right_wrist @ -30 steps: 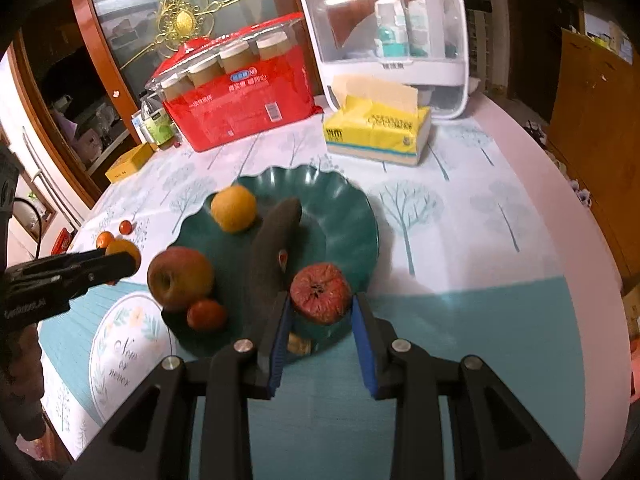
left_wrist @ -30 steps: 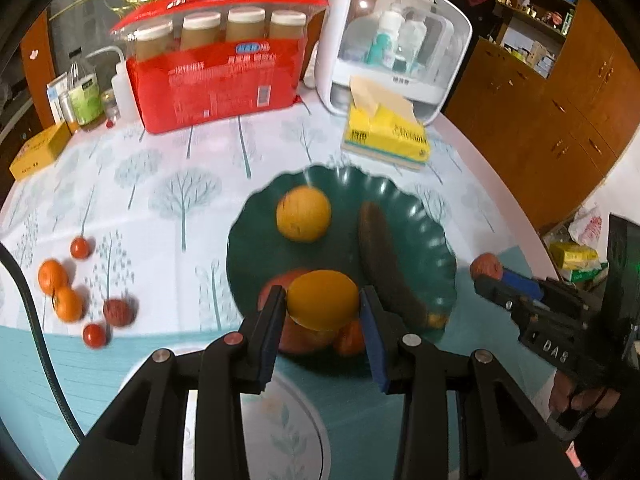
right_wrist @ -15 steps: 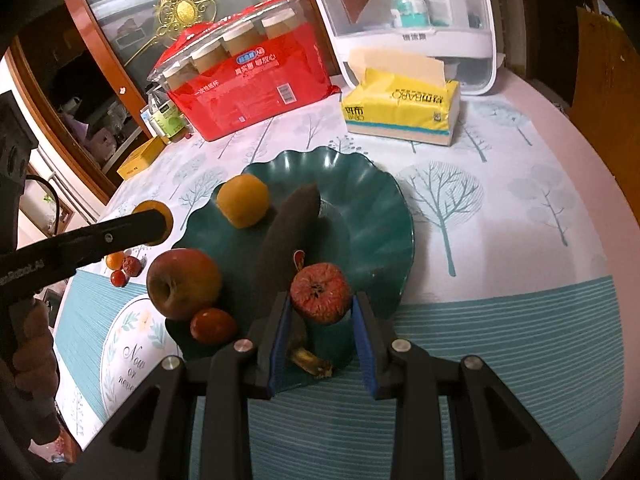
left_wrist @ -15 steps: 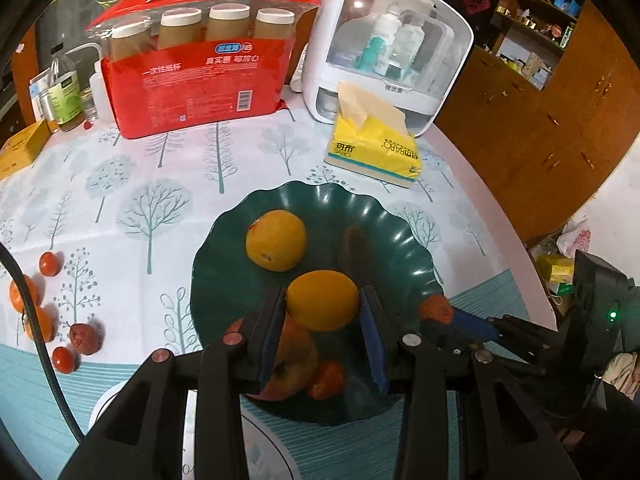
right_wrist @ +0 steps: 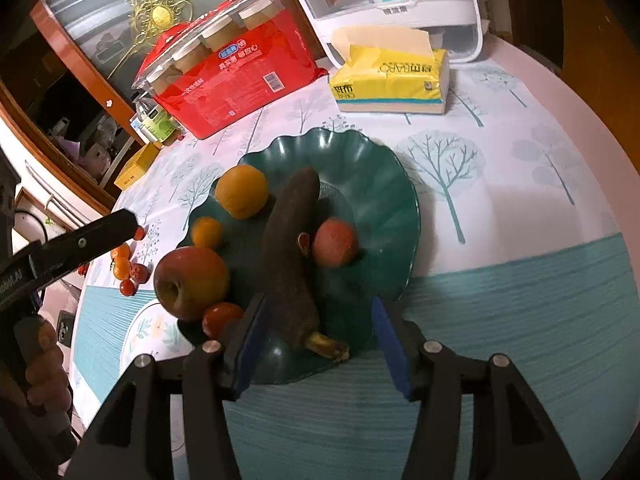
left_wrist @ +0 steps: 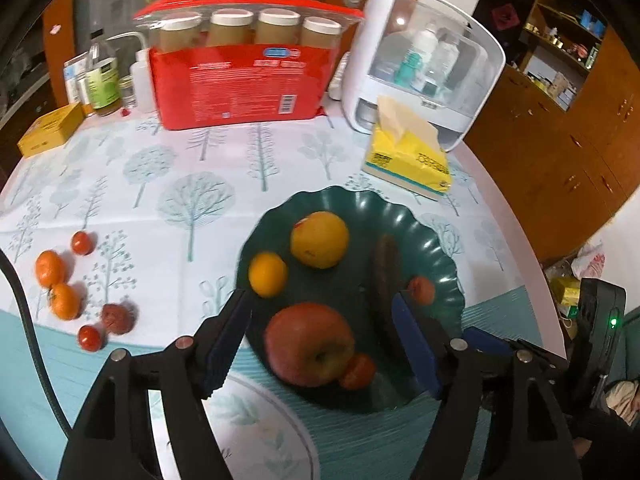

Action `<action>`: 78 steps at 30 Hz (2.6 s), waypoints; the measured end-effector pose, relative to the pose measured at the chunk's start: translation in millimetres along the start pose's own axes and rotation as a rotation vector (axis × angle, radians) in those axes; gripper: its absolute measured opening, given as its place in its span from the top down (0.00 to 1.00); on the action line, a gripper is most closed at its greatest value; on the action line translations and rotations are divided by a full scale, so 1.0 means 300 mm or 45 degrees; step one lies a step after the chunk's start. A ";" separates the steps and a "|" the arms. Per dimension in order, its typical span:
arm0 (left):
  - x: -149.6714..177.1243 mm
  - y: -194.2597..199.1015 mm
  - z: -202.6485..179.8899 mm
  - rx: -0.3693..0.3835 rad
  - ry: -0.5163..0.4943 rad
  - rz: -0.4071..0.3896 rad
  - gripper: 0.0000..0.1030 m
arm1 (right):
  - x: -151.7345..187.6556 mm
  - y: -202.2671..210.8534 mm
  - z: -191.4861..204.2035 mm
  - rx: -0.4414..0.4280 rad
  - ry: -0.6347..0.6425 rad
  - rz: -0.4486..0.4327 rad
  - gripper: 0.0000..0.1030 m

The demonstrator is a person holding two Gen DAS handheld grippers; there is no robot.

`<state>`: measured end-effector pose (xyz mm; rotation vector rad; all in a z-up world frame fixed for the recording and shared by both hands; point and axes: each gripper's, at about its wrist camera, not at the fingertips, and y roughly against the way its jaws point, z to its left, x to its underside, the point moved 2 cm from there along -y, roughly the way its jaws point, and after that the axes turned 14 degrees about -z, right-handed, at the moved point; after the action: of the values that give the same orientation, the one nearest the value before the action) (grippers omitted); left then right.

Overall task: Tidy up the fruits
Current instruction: 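Open the left tool to drop the orange while the right tool releases the brown fruit onto the plate, then withdraw both tools from the plate toward the loose oranges on the cloth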

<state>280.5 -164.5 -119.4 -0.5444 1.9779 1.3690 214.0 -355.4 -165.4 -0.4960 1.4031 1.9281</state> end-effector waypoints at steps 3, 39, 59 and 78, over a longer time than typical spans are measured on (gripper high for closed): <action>0.024 0.037 0.039 -0.041 0.022 0.005 0.25 | 0.018 0.018 0.008 -0.001 -0.043 0.025 0.42; 0.217 0.437 0.788 -0.273 0.191 0.187 0.18 | 0.322 -0.074 0.629 -0.111 -0.041 0.241 0.41; -0.015 0.258 1.042 -0.211 -0.009 0.301 0.18 | 0.314 -0.265 0.953 -0.056 0.076 0.150 0.41; -0.141 -0.072 1.067 -0.105 0.020 0.361 0.18 | 0.238 -0.449 1.195 -0.039 0.651 -0.071 0.41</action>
<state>414.7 124.1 -177.3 -0.3199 2.0783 1.6267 294.1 25.6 -179.9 -1.0885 1.6461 1.8541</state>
